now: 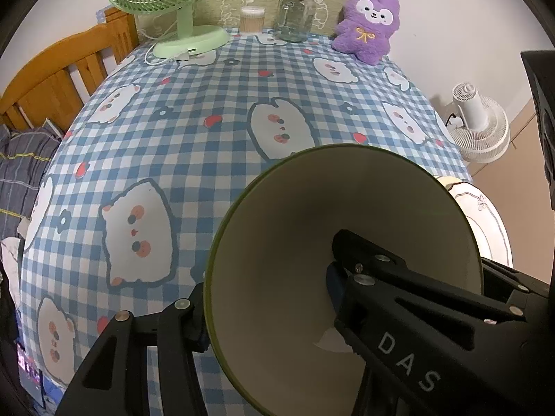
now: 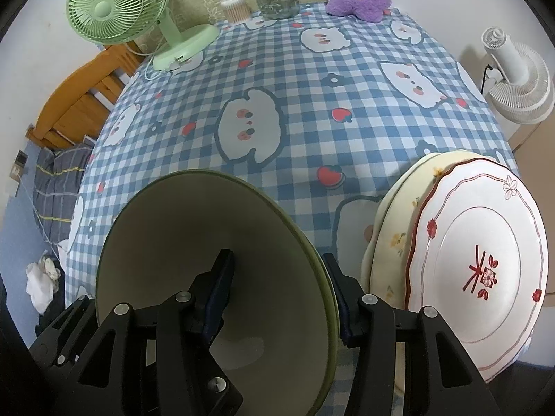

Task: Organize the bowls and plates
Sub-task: 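Lower the bowl over the nested bowls on the plates with both grippers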

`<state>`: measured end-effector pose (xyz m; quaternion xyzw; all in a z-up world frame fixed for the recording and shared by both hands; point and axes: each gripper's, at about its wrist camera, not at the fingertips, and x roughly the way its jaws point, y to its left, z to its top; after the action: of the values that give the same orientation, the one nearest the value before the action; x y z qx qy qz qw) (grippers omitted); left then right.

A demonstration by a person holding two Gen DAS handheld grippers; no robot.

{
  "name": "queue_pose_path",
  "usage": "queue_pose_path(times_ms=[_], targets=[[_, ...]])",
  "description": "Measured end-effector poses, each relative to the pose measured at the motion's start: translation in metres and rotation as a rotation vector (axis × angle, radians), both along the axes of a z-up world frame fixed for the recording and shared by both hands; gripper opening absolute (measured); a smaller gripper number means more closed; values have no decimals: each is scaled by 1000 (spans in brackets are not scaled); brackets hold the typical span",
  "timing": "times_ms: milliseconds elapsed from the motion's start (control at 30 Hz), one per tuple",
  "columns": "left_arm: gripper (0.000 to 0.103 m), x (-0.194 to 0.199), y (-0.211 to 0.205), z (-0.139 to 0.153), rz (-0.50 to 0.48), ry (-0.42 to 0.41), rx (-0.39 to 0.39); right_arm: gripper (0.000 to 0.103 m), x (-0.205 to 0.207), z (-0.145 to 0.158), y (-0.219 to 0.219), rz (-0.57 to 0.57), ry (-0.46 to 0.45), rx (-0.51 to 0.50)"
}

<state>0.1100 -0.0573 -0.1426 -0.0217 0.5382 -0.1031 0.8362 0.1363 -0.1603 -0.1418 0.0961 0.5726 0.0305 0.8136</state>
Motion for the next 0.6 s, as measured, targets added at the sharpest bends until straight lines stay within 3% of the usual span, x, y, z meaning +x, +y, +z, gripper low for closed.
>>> queue_pose_path(times_ms=[600], targets=[[56, -7, 9, 52, -7, -99, -22, 54, -14, 63, 10, -34, -99, -15]])
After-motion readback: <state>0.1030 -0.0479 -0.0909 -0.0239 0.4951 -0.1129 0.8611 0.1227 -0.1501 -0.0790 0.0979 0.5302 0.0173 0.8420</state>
